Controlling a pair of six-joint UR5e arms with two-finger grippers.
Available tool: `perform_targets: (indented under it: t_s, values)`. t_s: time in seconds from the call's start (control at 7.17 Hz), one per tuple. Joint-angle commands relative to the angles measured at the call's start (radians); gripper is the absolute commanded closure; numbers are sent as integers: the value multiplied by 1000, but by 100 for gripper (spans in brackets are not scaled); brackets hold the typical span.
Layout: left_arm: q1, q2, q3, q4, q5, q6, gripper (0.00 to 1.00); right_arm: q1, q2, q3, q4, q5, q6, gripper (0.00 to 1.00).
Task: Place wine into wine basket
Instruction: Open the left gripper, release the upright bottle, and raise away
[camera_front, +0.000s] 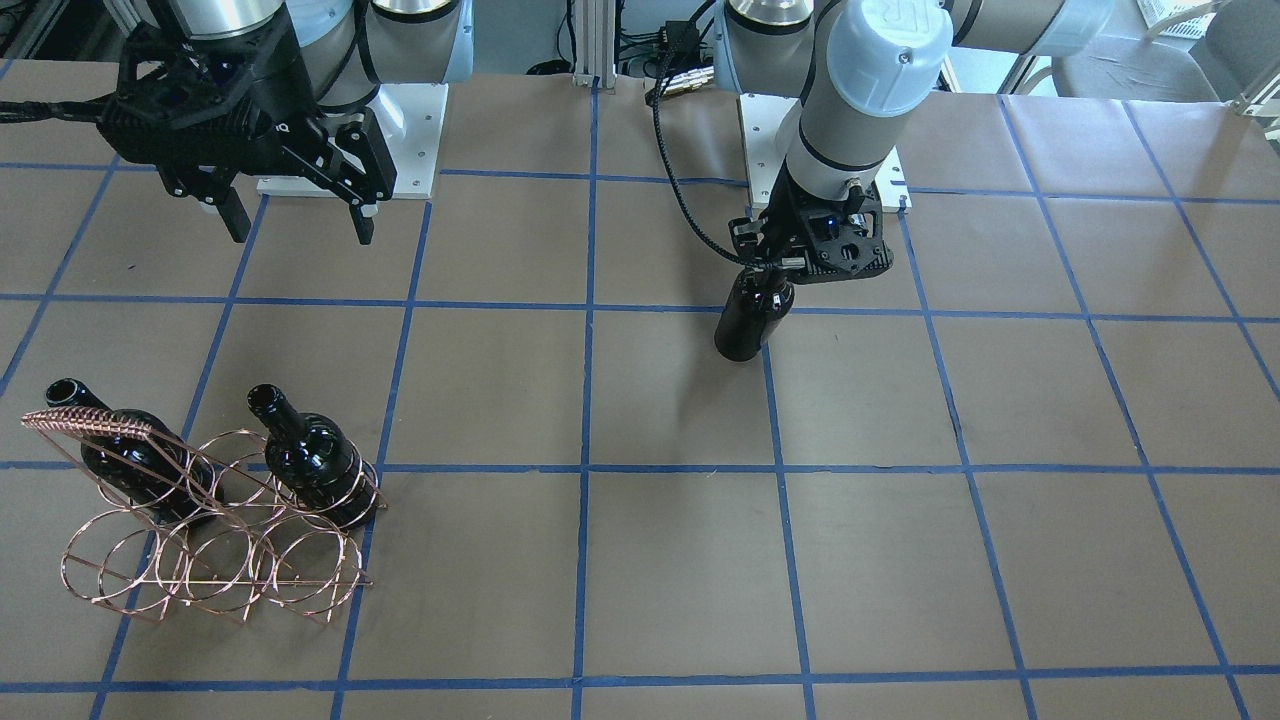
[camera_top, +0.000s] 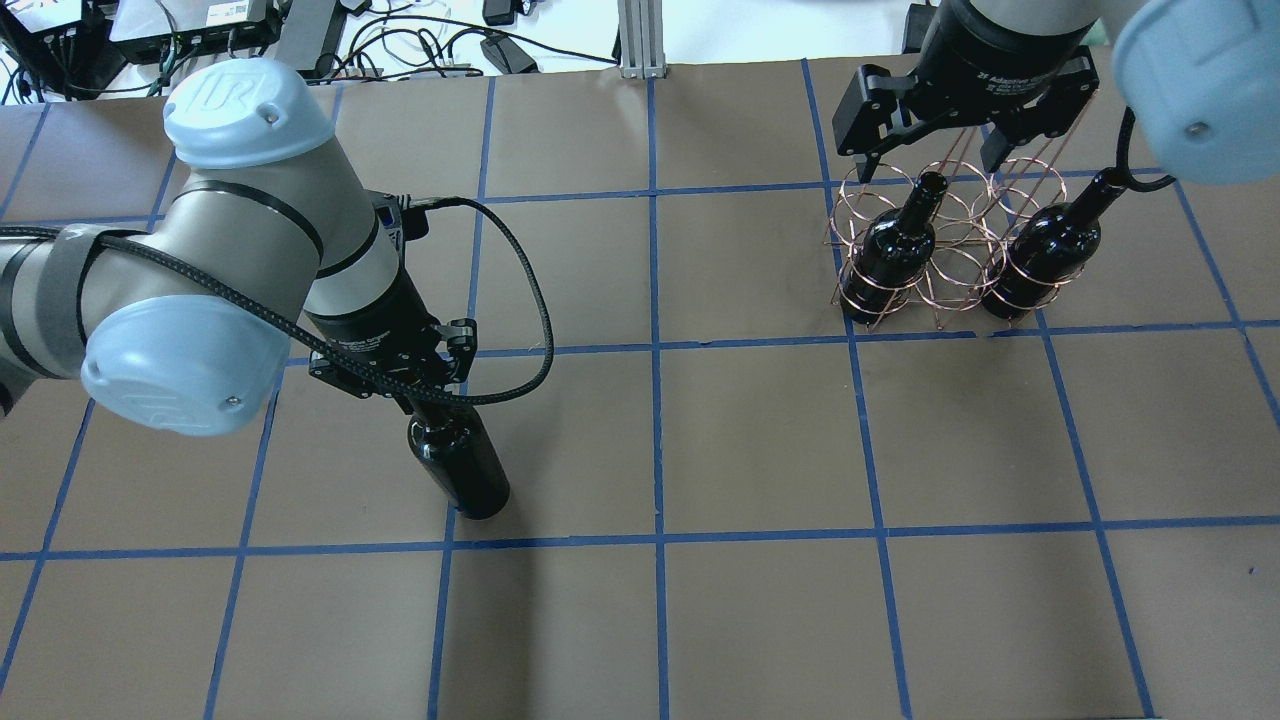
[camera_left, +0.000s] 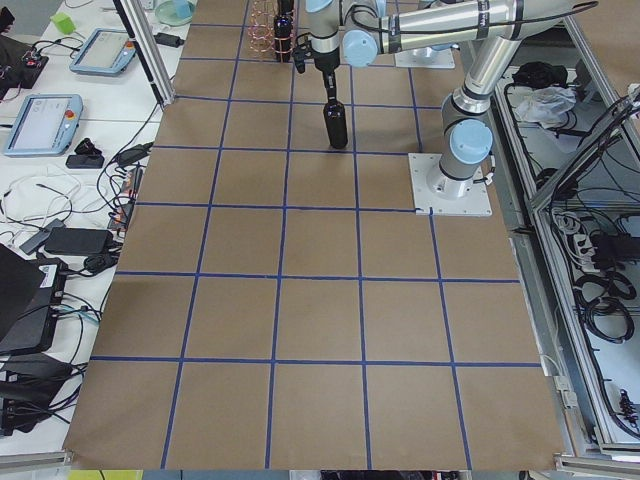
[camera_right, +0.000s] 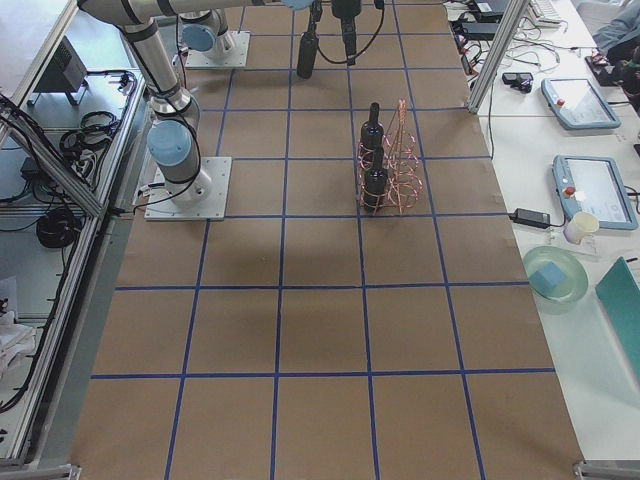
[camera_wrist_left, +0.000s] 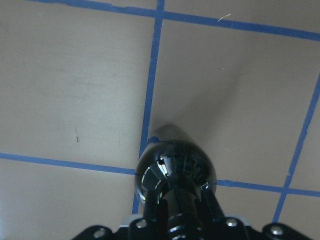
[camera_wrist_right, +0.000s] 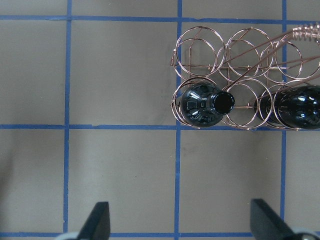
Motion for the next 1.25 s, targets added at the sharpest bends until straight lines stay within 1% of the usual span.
perform_targets:
  t_s: [0.0,0.28,0.42,0.7,0.84,0.98,1.12]
  values:
    - [1,-3,1,1,4,1,100,1,3,3,0,-7,-3,0]
    - [4,-3,2,1,1,3,100,1,5,3,-5,-5,-4,0]
    - [4,-6,2,1,-8,3,95,1,5,3,-5,-5,-4,0]
    - [4,-9,4,1,-5,3,93,0,7,3,-9,-5,-7,0]
    - [4,-18,5,1,-5,6,82,-1,7,3,-12,-5,-8,0]
    - [4,-20,5,1,-8,4,73,0,7,3,-12,-4,-8,0]
    - [2,-20,7,1,-6,3,66,-1,7,3,-12,-2,-7,0]
